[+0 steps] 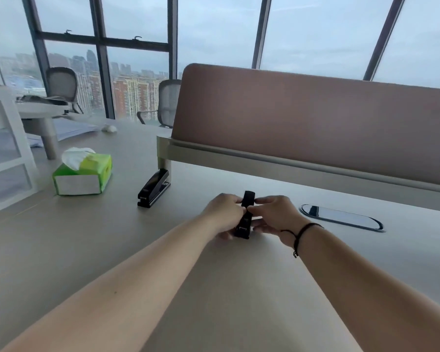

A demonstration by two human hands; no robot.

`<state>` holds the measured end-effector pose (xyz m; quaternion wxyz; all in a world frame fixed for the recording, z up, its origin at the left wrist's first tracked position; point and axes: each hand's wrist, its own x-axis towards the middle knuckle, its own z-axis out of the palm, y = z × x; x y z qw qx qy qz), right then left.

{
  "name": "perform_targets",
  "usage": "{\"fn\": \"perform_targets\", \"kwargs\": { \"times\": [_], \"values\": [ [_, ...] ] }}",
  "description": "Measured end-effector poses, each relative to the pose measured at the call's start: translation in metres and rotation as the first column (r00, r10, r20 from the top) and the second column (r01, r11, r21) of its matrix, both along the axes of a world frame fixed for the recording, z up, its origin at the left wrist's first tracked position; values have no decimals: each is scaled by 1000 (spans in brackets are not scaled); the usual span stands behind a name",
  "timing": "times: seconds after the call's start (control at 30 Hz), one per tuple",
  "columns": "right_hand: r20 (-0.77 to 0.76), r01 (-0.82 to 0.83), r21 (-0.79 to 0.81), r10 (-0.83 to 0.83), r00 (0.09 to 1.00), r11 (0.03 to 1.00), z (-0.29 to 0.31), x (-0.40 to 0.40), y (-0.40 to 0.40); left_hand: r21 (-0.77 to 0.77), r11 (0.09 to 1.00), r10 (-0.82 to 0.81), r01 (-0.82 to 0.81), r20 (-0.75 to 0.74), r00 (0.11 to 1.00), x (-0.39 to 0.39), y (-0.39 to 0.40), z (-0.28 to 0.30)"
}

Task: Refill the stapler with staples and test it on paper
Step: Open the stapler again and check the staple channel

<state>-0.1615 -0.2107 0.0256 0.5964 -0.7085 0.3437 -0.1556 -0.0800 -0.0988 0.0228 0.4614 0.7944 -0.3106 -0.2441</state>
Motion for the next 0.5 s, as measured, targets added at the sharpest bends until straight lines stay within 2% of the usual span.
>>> {"fn": "perform_targets", "kwargs": {
  "times": [0.17,0.37,0.5],
  "values": [
    [8,40,4,-40,999,999,-1,7,-42,-13,999,-46,46,41,998,8,-47,-1],
    [2,24,-6,-24,1000,1000,-4,6,-62,-9,1000,-16,16,50,999,9,-67,-7],
    [-8,88,-101,-89,996,991,-7,4,-60,-12,1000,-1,1,8,1000,9,-59,-9]
  ]
}}
